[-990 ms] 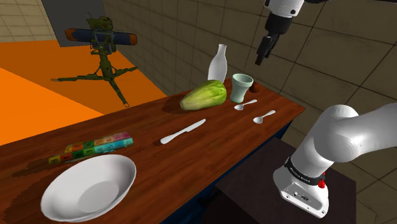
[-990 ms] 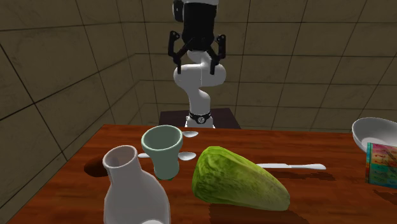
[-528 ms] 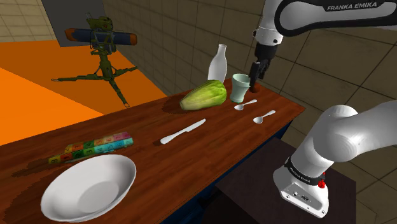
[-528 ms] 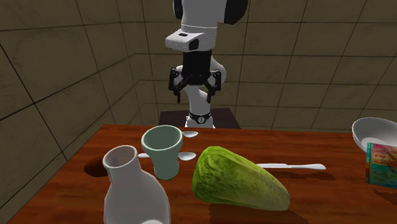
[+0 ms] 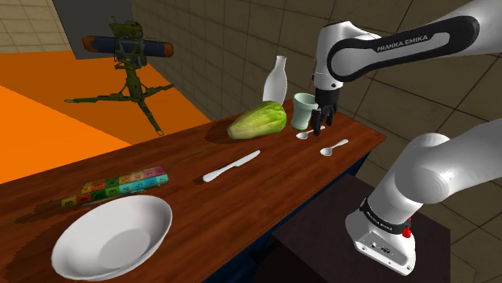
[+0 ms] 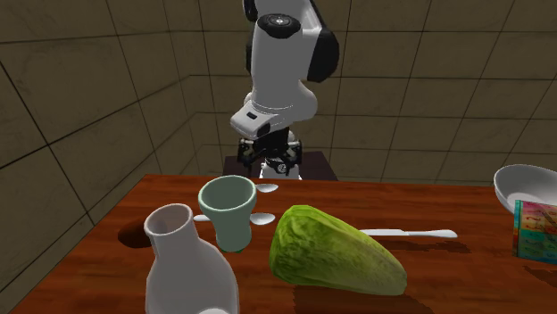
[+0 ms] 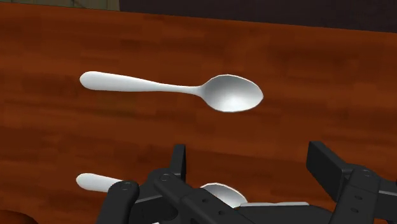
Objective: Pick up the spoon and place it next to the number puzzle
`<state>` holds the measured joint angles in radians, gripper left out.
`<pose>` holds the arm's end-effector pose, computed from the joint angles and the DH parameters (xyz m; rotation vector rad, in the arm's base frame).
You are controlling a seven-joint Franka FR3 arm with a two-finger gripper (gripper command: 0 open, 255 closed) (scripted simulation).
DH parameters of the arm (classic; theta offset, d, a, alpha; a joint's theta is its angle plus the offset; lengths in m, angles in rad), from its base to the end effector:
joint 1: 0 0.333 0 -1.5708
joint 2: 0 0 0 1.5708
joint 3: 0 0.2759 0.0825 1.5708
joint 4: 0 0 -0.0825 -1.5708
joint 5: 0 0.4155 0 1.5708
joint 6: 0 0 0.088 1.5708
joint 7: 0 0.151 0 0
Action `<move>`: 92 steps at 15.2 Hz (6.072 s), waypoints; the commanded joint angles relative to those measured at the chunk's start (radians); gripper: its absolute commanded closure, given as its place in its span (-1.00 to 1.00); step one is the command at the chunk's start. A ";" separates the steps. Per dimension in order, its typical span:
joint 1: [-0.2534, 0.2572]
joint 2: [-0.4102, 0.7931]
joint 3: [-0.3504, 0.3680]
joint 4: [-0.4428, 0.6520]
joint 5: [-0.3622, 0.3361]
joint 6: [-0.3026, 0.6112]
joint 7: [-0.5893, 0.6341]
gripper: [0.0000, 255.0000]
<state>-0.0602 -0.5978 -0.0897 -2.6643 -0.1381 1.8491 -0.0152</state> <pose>0.3660 -0.0654 0.3155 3.0598 -0.0935 -0.3423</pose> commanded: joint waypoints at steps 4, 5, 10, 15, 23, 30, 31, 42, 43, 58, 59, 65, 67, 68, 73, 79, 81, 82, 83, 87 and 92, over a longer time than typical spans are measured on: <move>-0.011 0.066 -0.005 -0.069 -0.002 0.068 0.031 -1.00; -0.012 0.069 -0.007 -0.081 -0.004 0.083 0.032 -1.00; -0.019 0.093 -0.015 -0.143 -0.017 0.169 0.034 -1.00; -0.019 0.093 -0.015 -0.143 -0.017 0.169 0.035 -1.00; -0.019 0.093 -0.015 -0.143 -0.017 0.169 0.034 1.00; -0.019 0.072 -0.013 -0.129 -0.014 0.133 0.032 1.00; -0.018 0.061 -0.012 -0.122 -0.013 0.116 0.031 1.00; -0.016 -0.025 -0.001 -0.024 0.000 -0.067 0.018 1.00; -0.015 -0.030 0.000 -0.014 0.001 -0.083 0.017 1.00; -0.013 -0.076 0.014 0.159 0.013 -0.302 0.001 1.00; -0.012 -0.077 0.015 0.172 0.013 -0.315 0.000 1.00; 0.034 -0.086 0.100 0.190 0.096 -0.349 0.095 1.00; 0.057 -0.082 0.142 0.194 0.138 -0.351 0.144 1.00; 0.069 -0.078 0.162 0.197 0.158 -0.351 0.168 1.00; 0.122 -0.039 0.266 0.232 0.255 -0.342 0.290 1.00; 0.174 0.049 0.387 0.310 0.350 -0.317 0.436 1.00; 0.188 0.086 0.427 0.344 0.374 -0.306 0.484 1.00; 0.194 0.107 0.447 0.362 0.385 -0.301 0.509 1.00; 0.200 0.128 0.467 0.382 0.394 -0.295 0.534 1.00; 0.220 0.225 0.545 0.470 0.418 -0.270 0.636 1.00; 0.242 0.370 0.641 0.604 0.412 -0.241 0.773 1.00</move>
<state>0.1767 -0.2609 0.5300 -2.0876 0.2764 1.5985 0.7251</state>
